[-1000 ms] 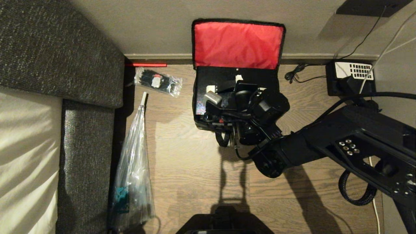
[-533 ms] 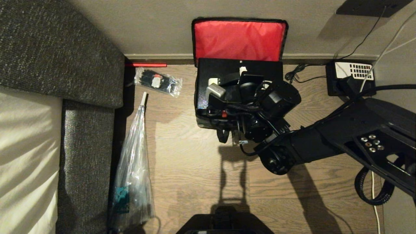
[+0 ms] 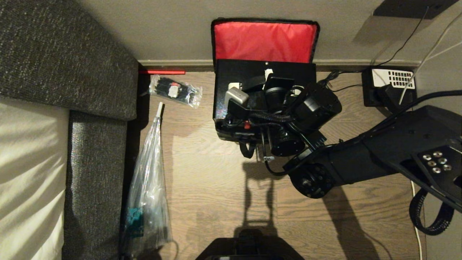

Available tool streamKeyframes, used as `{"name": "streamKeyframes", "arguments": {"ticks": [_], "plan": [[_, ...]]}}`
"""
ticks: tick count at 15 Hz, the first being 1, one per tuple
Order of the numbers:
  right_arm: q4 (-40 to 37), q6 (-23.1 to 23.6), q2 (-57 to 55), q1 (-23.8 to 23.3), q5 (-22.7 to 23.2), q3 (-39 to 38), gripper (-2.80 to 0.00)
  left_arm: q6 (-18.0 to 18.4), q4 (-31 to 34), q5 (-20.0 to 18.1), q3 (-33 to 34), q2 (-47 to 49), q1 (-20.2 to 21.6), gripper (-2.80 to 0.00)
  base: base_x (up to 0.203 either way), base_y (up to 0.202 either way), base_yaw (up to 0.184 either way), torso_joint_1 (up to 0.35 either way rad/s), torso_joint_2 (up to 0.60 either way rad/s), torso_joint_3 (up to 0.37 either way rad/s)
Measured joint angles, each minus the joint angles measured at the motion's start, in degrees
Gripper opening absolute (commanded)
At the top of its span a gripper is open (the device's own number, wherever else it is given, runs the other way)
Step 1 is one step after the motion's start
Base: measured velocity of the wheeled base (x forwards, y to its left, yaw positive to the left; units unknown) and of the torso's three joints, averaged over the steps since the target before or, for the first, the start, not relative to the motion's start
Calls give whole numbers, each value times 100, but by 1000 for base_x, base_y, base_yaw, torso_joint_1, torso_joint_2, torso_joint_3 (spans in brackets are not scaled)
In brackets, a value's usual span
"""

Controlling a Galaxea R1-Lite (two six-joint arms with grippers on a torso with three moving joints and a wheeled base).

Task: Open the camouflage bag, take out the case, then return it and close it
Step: Lift the black box, then release the handle

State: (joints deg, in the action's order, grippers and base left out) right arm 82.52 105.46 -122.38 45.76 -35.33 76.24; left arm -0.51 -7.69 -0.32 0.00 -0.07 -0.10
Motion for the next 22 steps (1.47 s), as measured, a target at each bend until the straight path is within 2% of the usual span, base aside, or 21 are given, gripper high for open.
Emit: {"name": "streamKeyframes", "arguments": {"ticks": [4,15,22], "plan": [[0,36,108,120,-30,-123,-280,0,-4,1,0,0,0,-280,0,0,0,0,0,0],[-5,161,763,96,-71,-704,-280,0,-1,-1,0,0,0,-280,0,0,0,0,0,0],[-18,154,1183,-309,-67,-1242,-280,0,-2,-1,0,0,0,-280,0,0,0,0,0,0]]}}
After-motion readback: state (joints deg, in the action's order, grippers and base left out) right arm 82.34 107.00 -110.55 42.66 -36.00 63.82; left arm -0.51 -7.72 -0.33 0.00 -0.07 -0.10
